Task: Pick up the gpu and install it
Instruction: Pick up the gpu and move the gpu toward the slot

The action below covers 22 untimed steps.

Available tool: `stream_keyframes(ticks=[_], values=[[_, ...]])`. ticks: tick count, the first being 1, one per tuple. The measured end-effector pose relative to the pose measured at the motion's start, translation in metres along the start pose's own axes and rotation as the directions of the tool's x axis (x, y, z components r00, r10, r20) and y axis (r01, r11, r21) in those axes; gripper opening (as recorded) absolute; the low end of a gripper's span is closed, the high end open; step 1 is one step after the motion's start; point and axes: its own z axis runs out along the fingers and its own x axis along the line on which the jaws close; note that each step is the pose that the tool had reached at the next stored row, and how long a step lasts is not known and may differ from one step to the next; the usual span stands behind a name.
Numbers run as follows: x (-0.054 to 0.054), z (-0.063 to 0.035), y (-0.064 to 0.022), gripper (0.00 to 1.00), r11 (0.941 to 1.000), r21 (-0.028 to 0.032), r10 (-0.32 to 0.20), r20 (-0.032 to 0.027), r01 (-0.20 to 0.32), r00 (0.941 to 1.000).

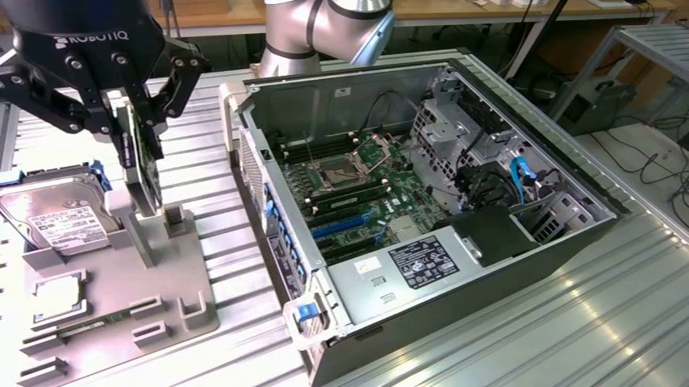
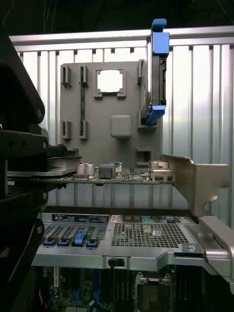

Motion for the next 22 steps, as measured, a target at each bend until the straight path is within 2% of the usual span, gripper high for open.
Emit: stream_keyframes(ticks=[11, 18, 22], values=[[-0.003, 0.0, 0.0001, 0.28, 0.9999, 0.0001, -0.012, -0.0002, 0.012, 0.9999], [-0.016, 0.0006, 0.0004, 0.28, 0.9999, 0.009, -0.012, -0.0003, 0.012, 0.9999], [-0.021, 0.0009, 0.0004, 0.28, 0.9999, 0.0113, -0.012, -0.0003, 0.012, 0.9999]])
